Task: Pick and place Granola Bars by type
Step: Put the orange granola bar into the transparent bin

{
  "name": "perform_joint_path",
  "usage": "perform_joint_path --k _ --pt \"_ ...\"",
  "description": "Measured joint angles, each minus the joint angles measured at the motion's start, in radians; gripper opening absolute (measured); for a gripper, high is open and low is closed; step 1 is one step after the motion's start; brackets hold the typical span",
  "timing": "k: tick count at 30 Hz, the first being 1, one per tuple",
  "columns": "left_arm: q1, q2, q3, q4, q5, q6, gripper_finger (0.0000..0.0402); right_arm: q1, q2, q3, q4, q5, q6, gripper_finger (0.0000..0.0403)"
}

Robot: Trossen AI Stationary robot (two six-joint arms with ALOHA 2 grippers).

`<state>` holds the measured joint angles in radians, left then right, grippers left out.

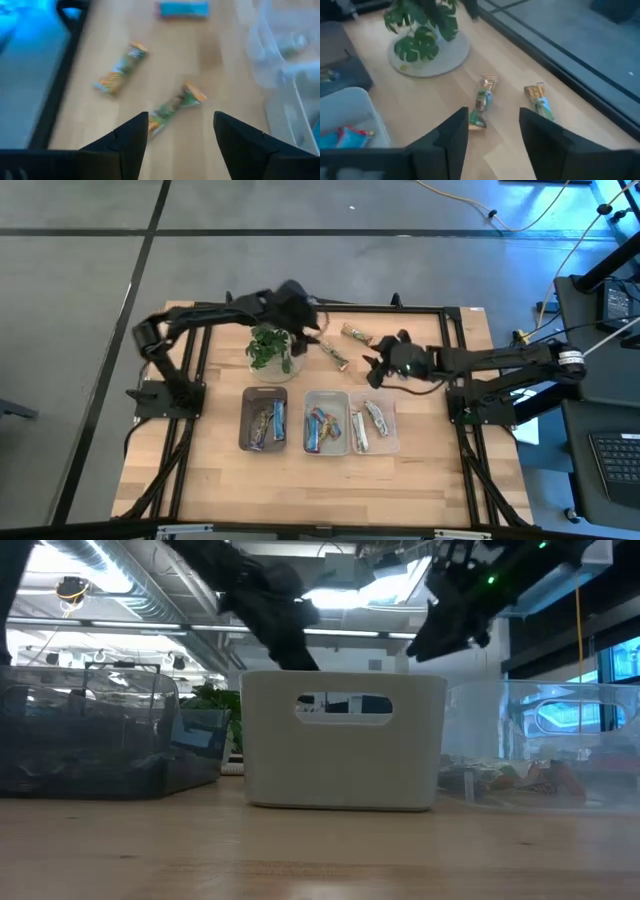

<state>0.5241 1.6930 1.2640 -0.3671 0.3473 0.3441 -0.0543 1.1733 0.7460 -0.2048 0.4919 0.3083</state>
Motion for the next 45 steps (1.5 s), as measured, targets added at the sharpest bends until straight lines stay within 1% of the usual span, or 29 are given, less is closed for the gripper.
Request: perform_joint_path --k 3,6,7,10,13,16,19,21,25,29,33,40,45 --pt "0.049 -0.110 -0.145 0.171 -0.002 -0.109 0.0217 -0.083 0.049 0.000 0.068 -0.114 -0.062 0.0179" --pt "0.070 -0.231 -0.321 0.394 -0.079 -0.180 0.0217 -0.146 0.127 0.000 0.160 -0.220 -0.144 0.0179" --pt "0.070 -0.269 -0.381 0.481 -0.117 -0.197 0.0217 -0.162 0.158 0.000 0.202 -0.253 -0.168 0.0179" --pt "0.063 -0.374 -0.550 0.713 -0.182 -0.255 0.0217 -0.196 0.256 0.000 0.309 -0.338 -0.217 0.0179" --pt "0.052 -0.462 -0.682 0.897 -0.220 -0.308 0.0217 -0.211 0.349 0.000 0.394 -0.370 -0.249 0.0179" --pt "0.052 -0.531 -0.772 0.976 -0.220 -0.333 0.0217 -0.221 0.430 0.003 0.466 -0.381 -0.235 0.0179" --pt "0.052 -0.587 -0.817 1.008 -0.224 -0.351 0.0217 -0.224 0.495 0.025 0.479 -0.381 -0.238 0.0181" --pt "0.054 -0.619 -0.832 0.986 -0.223 -0.370 0.0217 -0.227 0.535 0.045 0.486 -0.376 -0.239 0.0188" --pt "0.052 -0.633 -0.832 0.964 -0.216 -0.401 0.0217 -0.241 0.617 0.096 0.485 -0.330 -0.253 0.0223" --pt "0.046 -0.631 -0.832 0.958 -0.206 -0.413 0.0217 -0.258 0.682 0.137 0.486 -0.328 -0.238 0.0266" --pt "0.040 -0.631 -0.832 0.924 -0.200 -0.414 0.0217 -0.264 0.716 0.146 0.479 -0.328 -0.243 0.0292" --pt "0.034 -0.623 -0.832 0.827 -0.199 -0.413 0.0217 -0.264 0.755 0.147 0.467 -0.329 -0.196 0.0300" --pt "0.034 -0.623 -0.832 0.826 -0.199 -0.412 0.0217 -0.263 0.782 0.150 0.468 -0.332 -0.141 0.0296"
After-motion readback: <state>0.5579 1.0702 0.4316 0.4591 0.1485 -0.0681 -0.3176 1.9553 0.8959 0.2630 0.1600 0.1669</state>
